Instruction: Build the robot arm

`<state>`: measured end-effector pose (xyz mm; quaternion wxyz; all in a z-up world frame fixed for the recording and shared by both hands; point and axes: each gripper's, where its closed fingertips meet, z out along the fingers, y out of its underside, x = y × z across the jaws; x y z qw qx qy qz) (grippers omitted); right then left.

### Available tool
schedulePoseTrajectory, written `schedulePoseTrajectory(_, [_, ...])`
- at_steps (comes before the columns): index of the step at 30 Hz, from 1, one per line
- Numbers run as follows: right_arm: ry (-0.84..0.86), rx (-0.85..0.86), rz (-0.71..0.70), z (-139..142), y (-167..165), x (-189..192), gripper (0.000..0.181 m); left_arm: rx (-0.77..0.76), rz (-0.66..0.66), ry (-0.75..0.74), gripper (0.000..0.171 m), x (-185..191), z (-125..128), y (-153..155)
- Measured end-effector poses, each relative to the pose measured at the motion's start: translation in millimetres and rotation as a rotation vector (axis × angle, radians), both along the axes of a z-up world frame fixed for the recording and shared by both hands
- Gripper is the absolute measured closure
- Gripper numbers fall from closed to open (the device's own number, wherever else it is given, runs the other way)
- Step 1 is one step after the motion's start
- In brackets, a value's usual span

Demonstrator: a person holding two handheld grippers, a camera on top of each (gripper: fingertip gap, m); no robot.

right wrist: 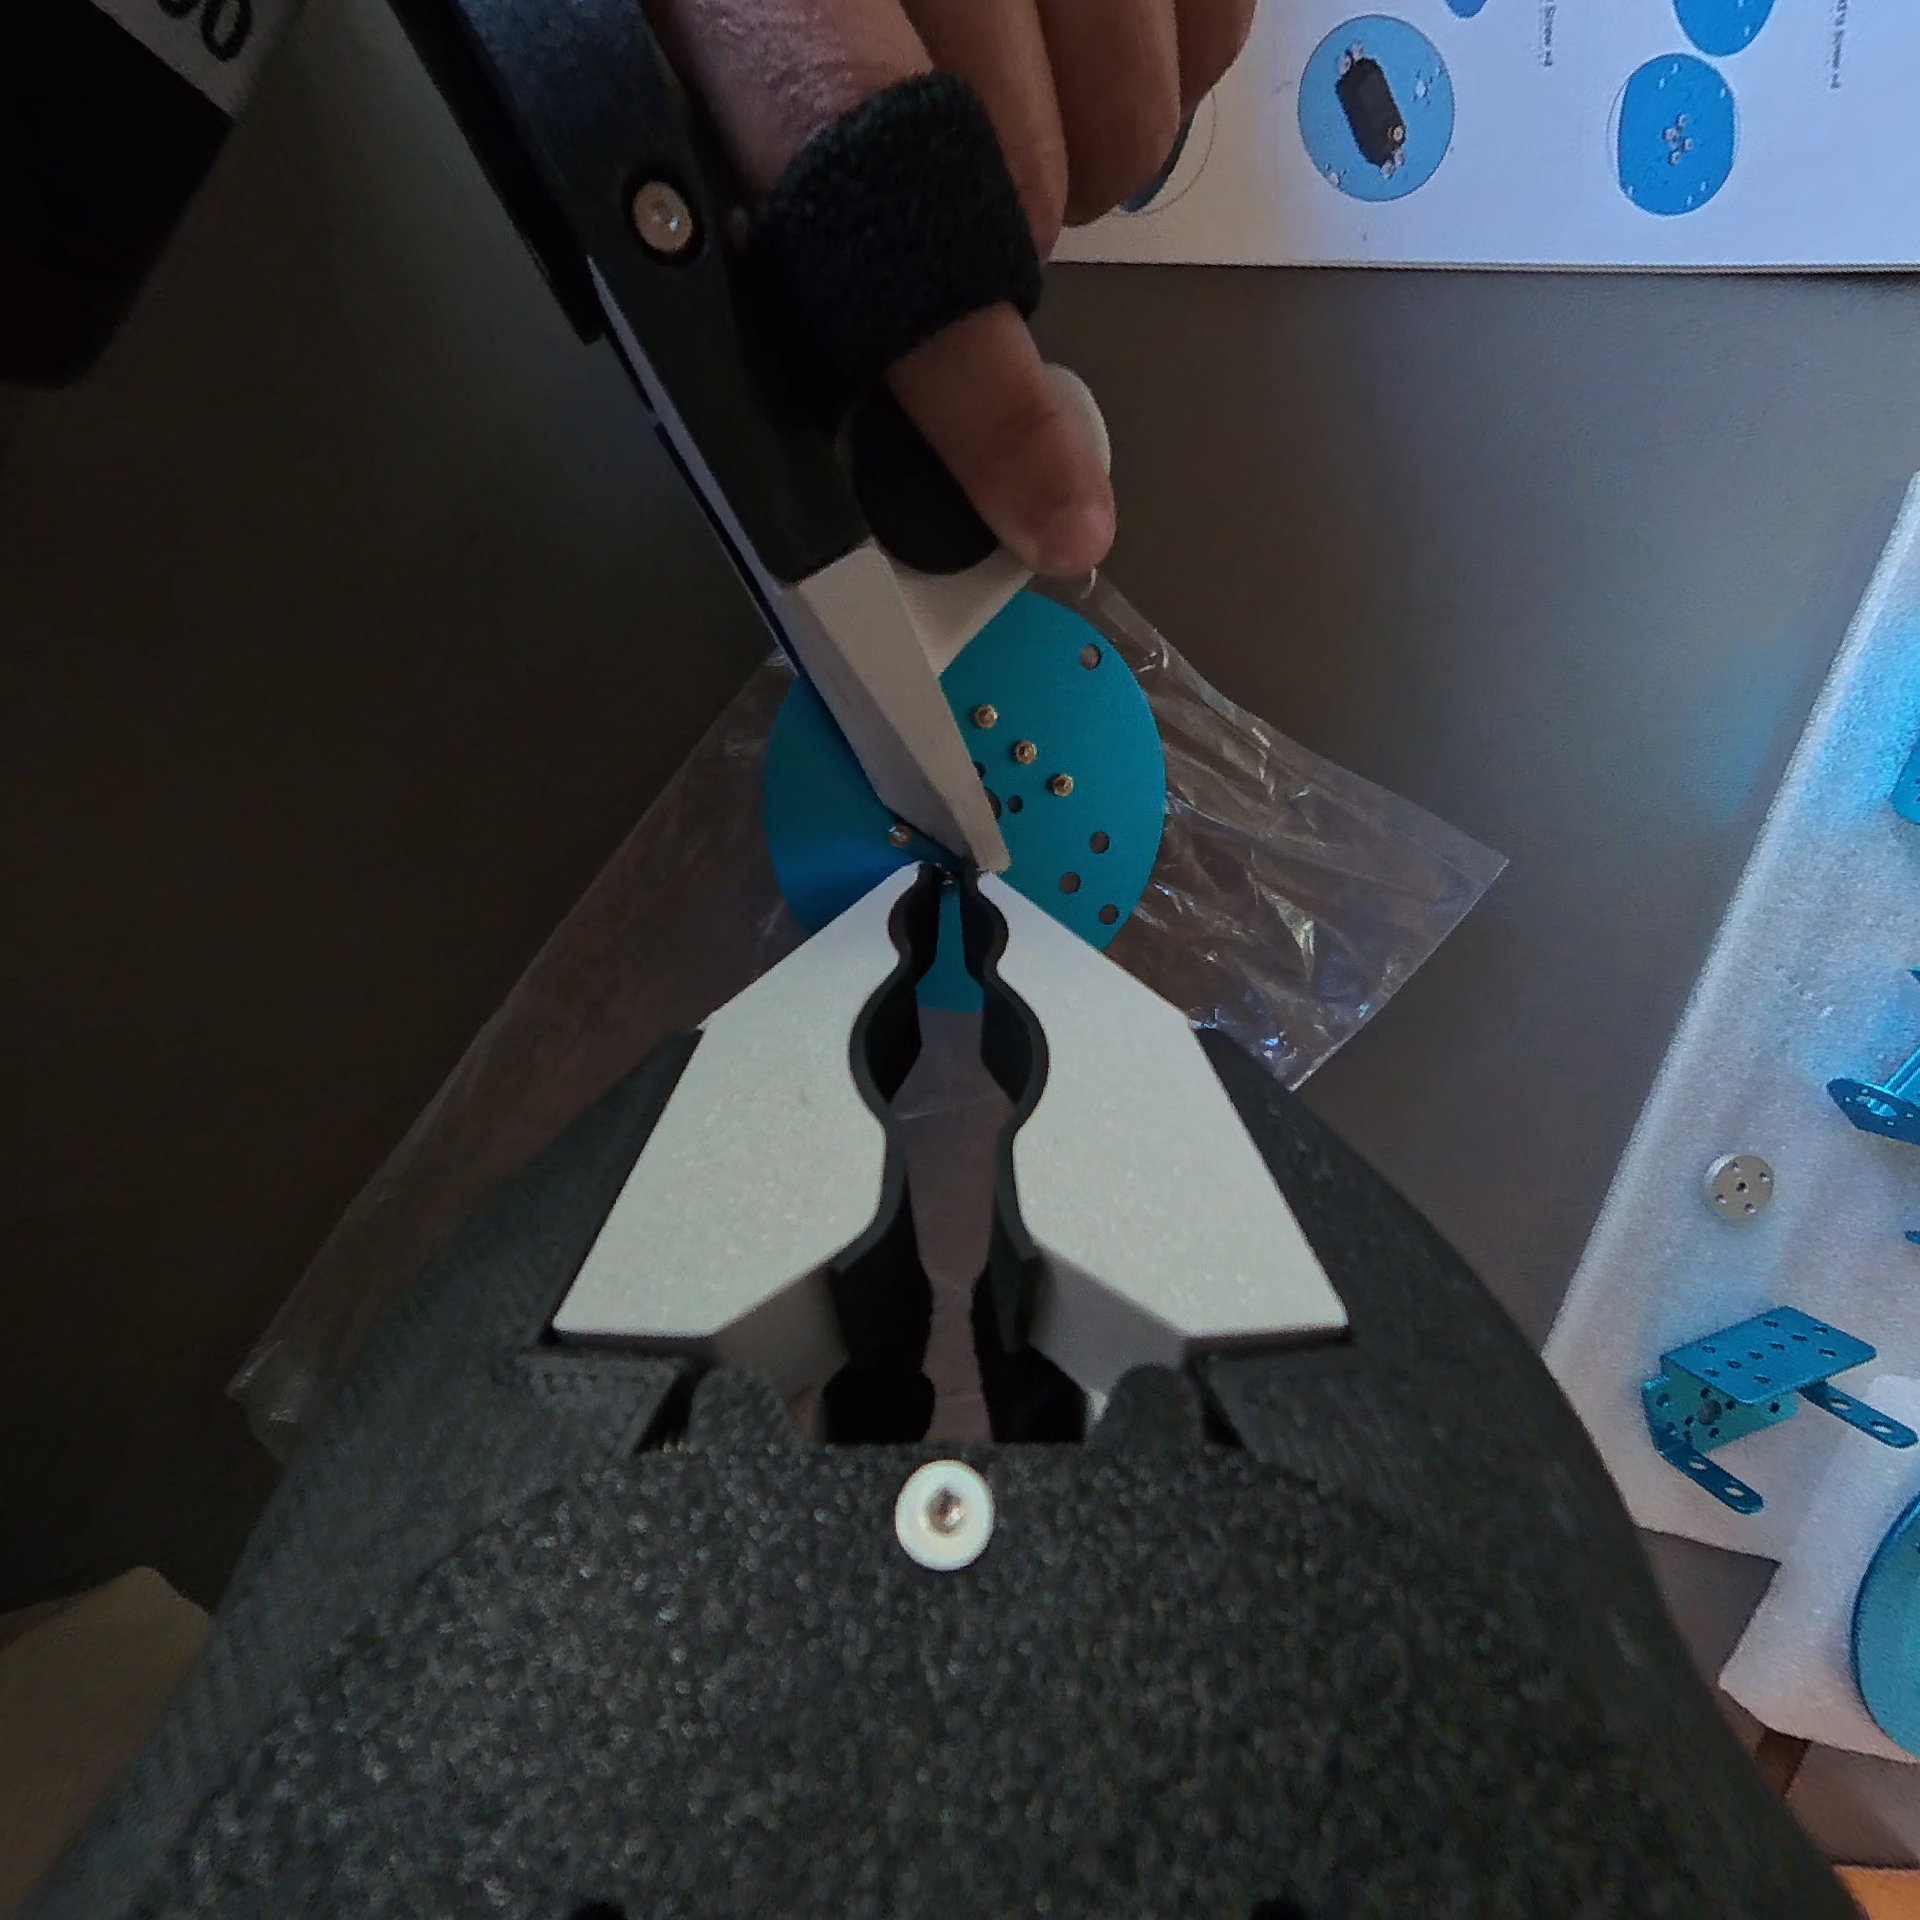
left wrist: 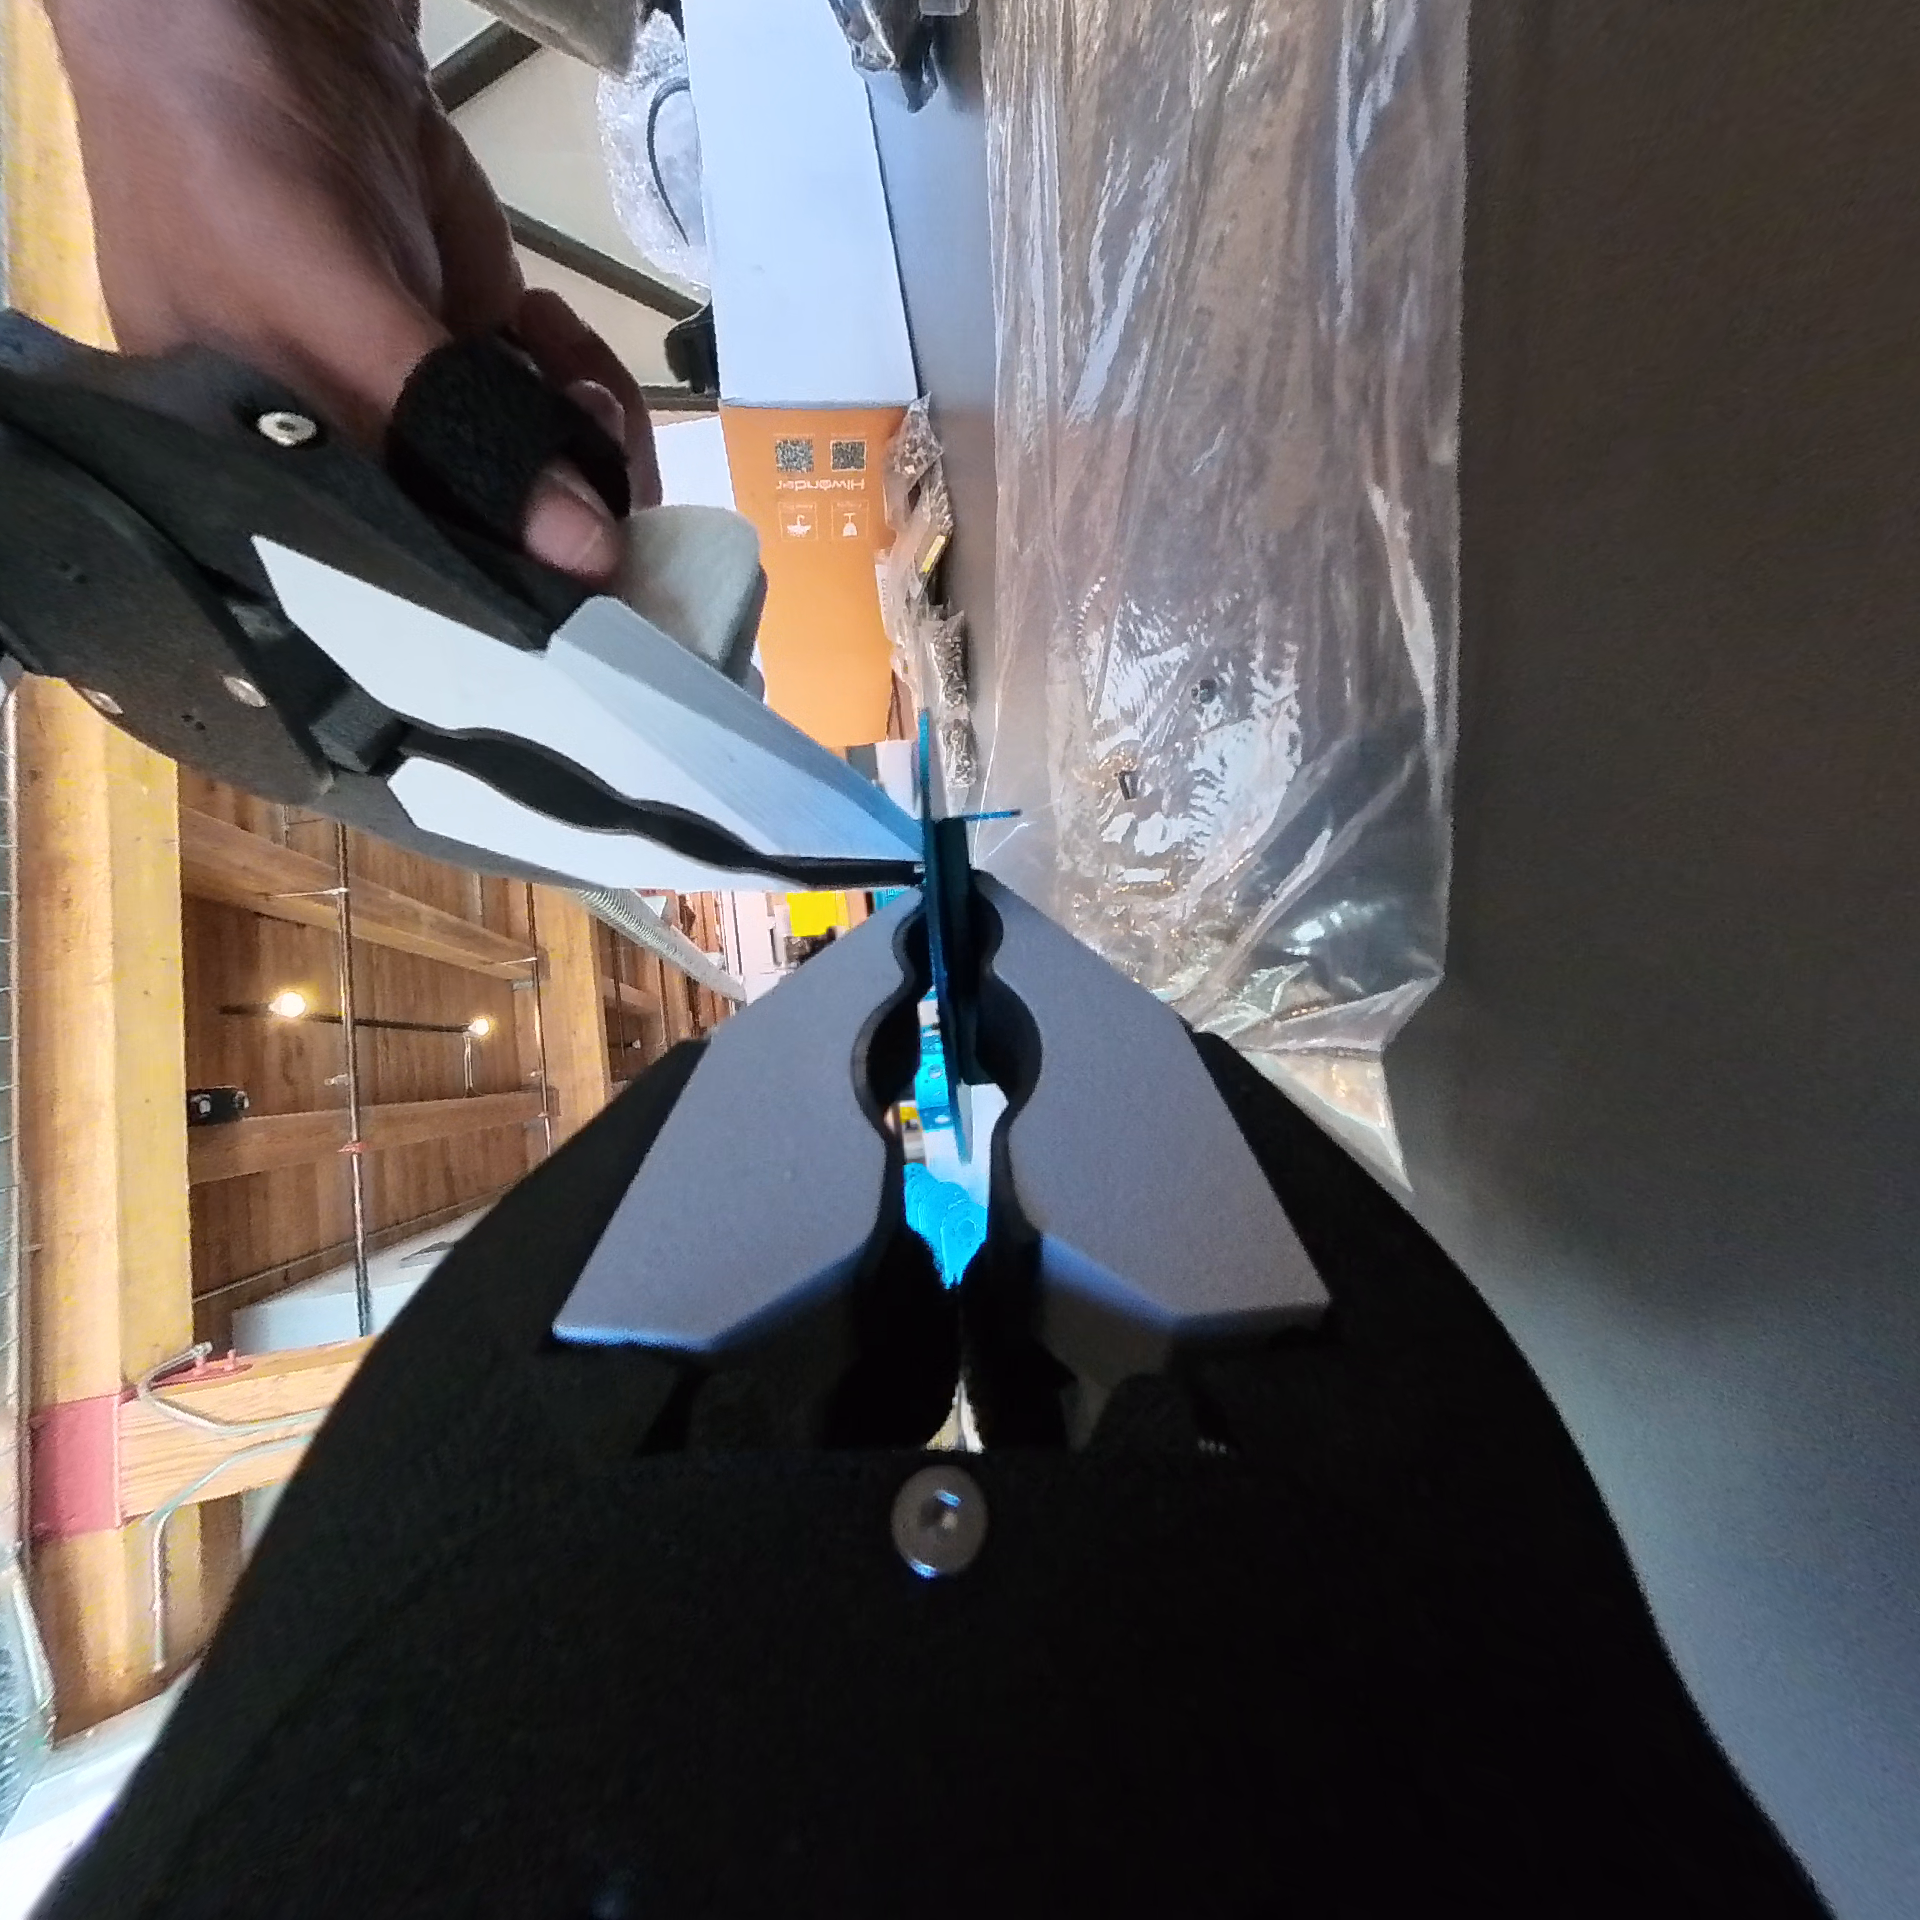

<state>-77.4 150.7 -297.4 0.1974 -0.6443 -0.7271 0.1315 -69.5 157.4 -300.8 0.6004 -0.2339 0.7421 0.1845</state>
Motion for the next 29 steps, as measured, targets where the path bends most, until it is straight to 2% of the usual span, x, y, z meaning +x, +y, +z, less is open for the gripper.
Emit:
schedulePoseTrajectory(18, [0.066, -0.032, -0.057, 5.9, 5.8, -4.0, 0.178, -0.026, 0.032, -0.022, 0.171, -1.5, 2.9, 6.2])
schedulePoseTrajectory(29, [0.228, -0.068, -0.093, 21.4, 15.5, -7.0, 0.178, -0.035, 0.079, -0.107, 0.171, -4.3, 19.4, 15.4])
